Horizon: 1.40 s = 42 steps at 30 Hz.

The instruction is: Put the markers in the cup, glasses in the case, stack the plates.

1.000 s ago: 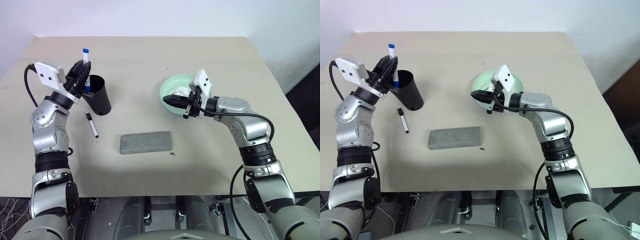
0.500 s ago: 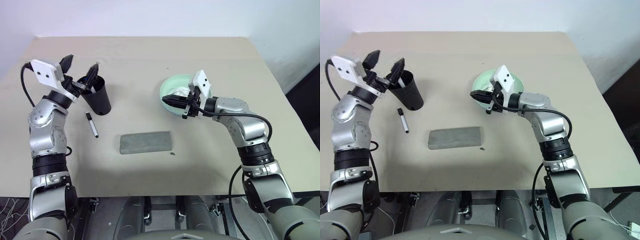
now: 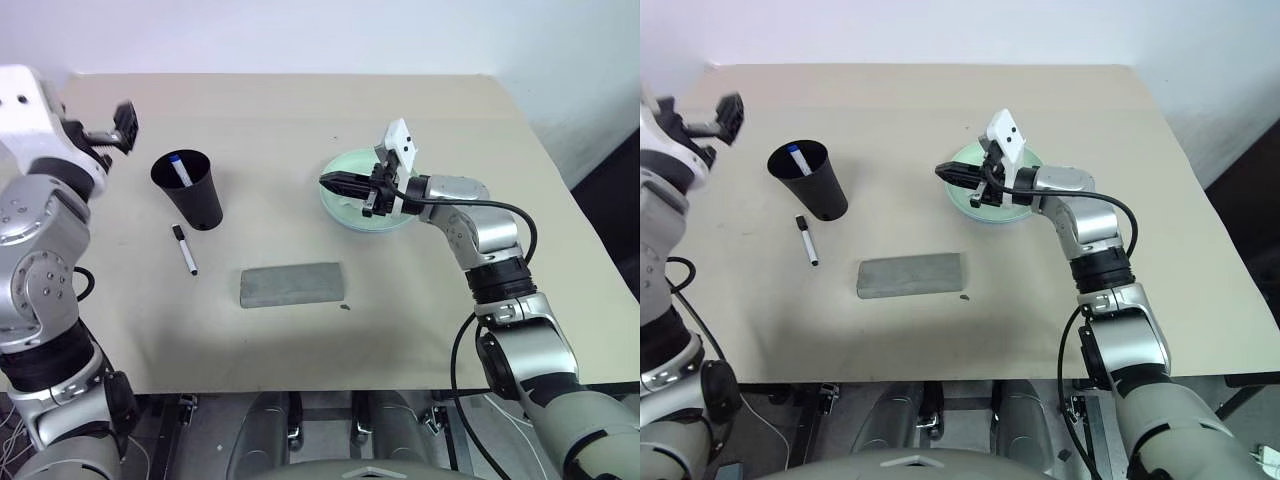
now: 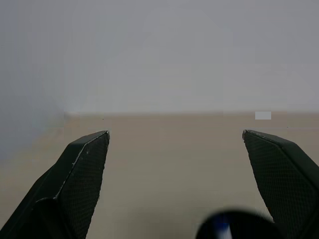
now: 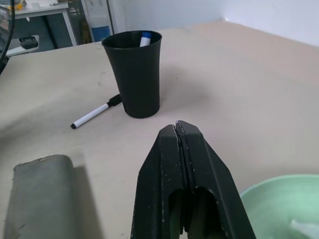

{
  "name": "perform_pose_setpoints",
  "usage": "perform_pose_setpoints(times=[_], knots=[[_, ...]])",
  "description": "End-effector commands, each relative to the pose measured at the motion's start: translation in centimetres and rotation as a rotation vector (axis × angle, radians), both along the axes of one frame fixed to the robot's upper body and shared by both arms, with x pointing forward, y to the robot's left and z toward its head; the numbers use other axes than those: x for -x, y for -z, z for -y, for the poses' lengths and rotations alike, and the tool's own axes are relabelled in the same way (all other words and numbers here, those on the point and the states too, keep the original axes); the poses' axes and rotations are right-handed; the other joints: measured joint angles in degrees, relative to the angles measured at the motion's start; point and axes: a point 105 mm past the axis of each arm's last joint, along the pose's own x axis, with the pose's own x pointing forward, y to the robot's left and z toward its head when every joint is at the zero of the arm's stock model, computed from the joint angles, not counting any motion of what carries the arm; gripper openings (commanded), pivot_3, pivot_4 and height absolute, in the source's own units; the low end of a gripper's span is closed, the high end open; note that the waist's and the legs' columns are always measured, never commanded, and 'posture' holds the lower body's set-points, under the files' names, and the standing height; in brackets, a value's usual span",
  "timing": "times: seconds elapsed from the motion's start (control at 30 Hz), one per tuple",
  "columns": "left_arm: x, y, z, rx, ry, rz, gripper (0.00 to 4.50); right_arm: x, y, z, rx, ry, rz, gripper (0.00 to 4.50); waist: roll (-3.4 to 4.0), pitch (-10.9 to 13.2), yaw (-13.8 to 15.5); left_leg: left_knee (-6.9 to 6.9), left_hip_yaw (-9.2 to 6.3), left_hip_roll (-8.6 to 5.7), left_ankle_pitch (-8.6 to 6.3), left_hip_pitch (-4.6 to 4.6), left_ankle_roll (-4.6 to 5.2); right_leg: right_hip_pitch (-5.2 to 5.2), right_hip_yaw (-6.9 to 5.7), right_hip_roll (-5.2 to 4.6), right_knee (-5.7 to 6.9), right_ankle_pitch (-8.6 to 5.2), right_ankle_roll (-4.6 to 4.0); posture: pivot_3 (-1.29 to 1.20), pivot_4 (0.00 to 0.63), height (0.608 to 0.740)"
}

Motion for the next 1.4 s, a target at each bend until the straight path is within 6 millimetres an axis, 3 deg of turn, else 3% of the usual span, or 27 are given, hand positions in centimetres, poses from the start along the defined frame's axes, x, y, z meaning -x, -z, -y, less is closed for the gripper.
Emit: perform_pose_setpoints(times=[0.03, 0.13, 0.3, 0.8, 1.13, 1.4], knots=[[1.7, -1.2, 0.7, 0.035, -0.037, 0.009, 4.47, -0.4, -2.0, -0.4, -0.028, -0.021, 0.065, 0.0, -0.08, 0.0, 0.0, 0.02, -0.02, 0.01, 0.03, -0.01, -0.04, 0.0, 0.0, 0.02, 0.0, 0.0, 0.0, 0.0, 0.15, 0.681], [2.1, 0.2, 0.6, 0.089, -0.067, -0.088, 4.47, -0.5, -2.1, -0.7, -0.025, -0.041, 0.075, 0.0, -0.08, 0.0, -0.1, 0.11, -0.04, 0.02, 0.03, -0.02, -0.12, 0.03, 0.0, 0.05, 0.03, 0.01, 0.01, 0.0, 0.15, 0.681], [2.9, 0.7, 1.6, 0.053, -0.04, -0.128, 4.47, -0.9, -2.3, -0.6, -0.017, -0.043, 0.08, 0.0, -0.08, 0.0, -0.1, 0.14, -0.05, 0.06, 0.04, -0.02, -0.36, 0.02, 0.0, 0.1, 0.06, 0.01, 0.01, 0.0, 0.15, 0.681], [4.0, 4.8, 0.2, 0.055, -0.117, -0.258, 4.47, -0.9, -2.1, -0.3, 0.01, -0.046, 0.075, 0.0, -0.08, 0.0, -0.1, 0.2, -0.07, 0.22, 0.05, -0.06, -0.46, -0.04, 0.01, 0.07, 0.06, 0.07, -0.11, 0.0, 0.15, 0.681], [4.1, 8.4, 1.5, 0.108, -0.099, -0.356, 4.47, -0.9, -1.9, 0.2, 0.034, -0.031, 0.077, 0.0, -0.08, 0.0, 0.0, 0.21, -0.06, 0.25, 0.04, -0.1, -0.44, -0.07, 0.01, 0.07, 0.03, 0.1, -0.16, 0.0, 0.15, 0.681], [3.3, 10.6, 1.3, 0.141, -0.114, -0.459, 4.47, -1.0, -1.8, 0.4, 0.054, -0.014, 0.083, 0.0, -0.08, 0.0, 0.0, 0.22, -0.06, 0.27, -0.1, -0.08, -0.19, -0.07, 0.0, 0.09, 0.03, 0.11, -0.18, 0.0, 0.15, 0.681]])
